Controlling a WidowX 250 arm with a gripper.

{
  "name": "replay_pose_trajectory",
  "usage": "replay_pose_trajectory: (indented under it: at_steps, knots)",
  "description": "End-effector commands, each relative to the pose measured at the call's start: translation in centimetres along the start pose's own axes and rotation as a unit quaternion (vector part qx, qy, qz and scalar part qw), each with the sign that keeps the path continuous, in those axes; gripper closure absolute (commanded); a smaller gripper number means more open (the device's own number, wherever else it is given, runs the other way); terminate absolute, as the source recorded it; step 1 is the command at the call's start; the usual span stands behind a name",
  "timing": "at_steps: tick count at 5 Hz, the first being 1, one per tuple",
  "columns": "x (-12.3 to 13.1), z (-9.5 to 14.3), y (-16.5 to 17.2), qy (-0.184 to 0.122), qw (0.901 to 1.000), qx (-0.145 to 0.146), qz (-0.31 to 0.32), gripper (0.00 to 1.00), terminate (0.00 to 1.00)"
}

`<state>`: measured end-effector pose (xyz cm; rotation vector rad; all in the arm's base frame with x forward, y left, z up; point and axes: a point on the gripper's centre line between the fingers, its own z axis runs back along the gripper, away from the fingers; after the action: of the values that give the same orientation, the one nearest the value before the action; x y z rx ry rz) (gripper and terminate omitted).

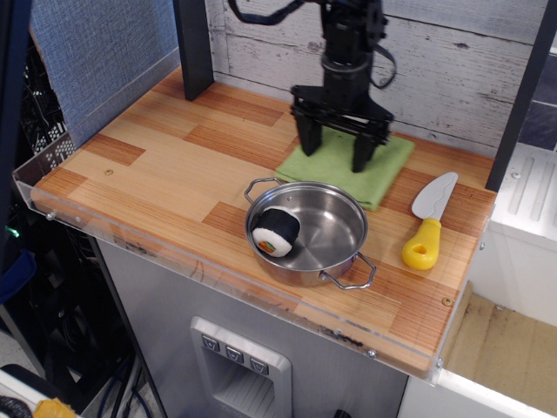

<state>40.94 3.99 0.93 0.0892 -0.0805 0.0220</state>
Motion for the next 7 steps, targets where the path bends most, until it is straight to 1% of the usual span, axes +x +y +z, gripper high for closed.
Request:
replay_pose_trajectory:
  at_steps: [1,2,3,4,5,6,7]
  knots:
    - [0.0,1.4,8.6,-0.003,0.9986,0.049,0.018,0.00,0.00]
    - [-0.3,1.6,11.1,-0.002,0.9983,0.052,0.026,0.00,0.00]
    - [-0.1,1.8,12.5,-0.008,0.9983,0.051,0.029,0.00,0.00]
    - [0.1,1.7,13.3,-0.011,0.9984,0.045,0.031,0.00,0.00]
    - [0.0,1.6,13.4,-0.011,0.9988,0.033,0.034,0.00,0.00]
    - [0.2,4.6,13.4,-0.049,0.9974,0.009,0.052,0.00,0.00]
    - [-0.4,9.2,13.9,-0.089,0.9936,-0.003,0.068,0.00,0.00]
